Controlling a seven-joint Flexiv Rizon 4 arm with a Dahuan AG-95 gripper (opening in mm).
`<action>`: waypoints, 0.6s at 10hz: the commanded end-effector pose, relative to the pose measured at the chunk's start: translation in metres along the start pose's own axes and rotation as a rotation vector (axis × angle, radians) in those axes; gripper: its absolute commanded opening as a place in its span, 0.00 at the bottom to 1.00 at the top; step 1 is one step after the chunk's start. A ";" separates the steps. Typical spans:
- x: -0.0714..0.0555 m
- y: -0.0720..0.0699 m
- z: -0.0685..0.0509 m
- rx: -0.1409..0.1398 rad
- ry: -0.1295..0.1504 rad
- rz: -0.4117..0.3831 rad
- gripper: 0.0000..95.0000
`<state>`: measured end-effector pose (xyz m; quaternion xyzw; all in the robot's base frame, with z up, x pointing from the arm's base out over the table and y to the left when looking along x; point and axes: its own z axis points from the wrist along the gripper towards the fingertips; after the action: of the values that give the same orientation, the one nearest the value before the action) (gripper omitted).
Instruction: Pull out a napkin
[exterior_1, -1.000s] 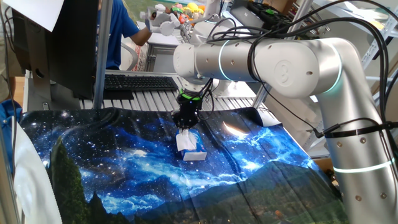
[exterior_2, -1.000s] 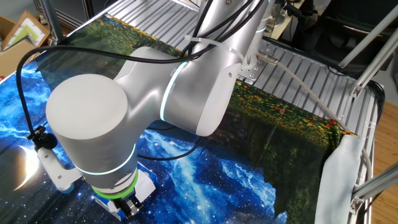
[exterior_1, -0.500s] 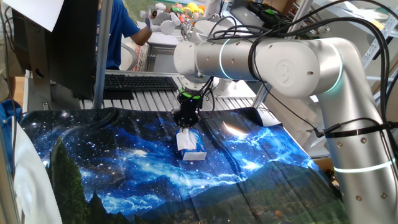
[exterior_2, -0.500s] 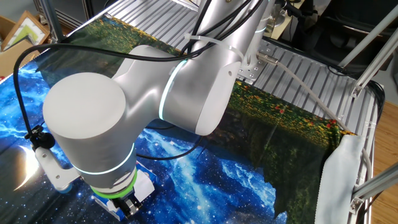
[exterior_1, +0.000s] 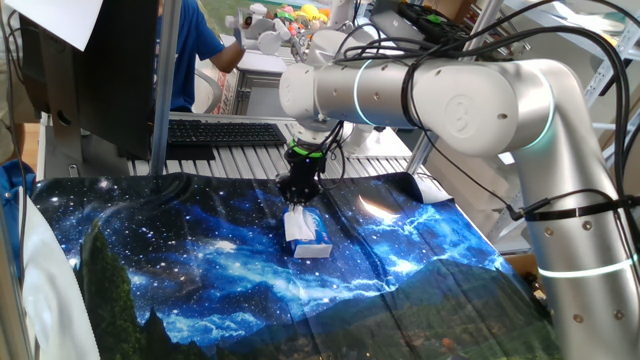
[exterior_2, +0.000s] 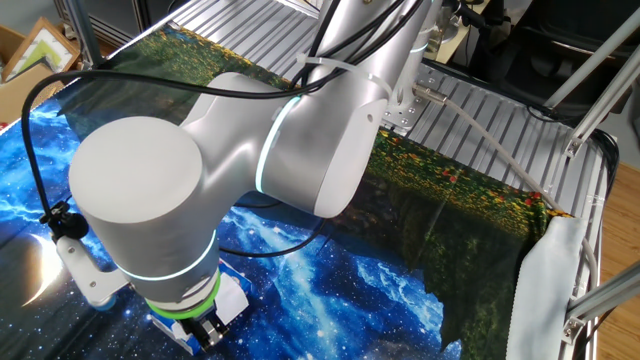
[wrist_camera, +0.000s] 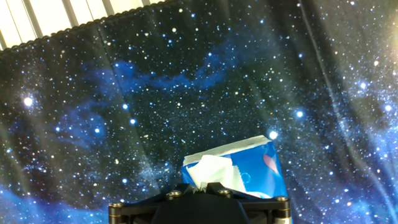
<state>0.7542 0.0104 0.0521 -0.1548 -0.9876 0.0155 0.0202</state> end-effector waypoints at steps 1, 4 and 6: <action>0.001 -0.001 -0.002 -0.002 0.004 -0.004 0.00; 0.003 -0.003 -0.008 -0.012 0.011 -0.022 0.00; 0.005 -0.003 -0.012 -0.014 0.014 -0.027 0.00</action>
<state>0.7488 0.0094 0.0667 -0.1411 -0.9896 0.0082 0.0271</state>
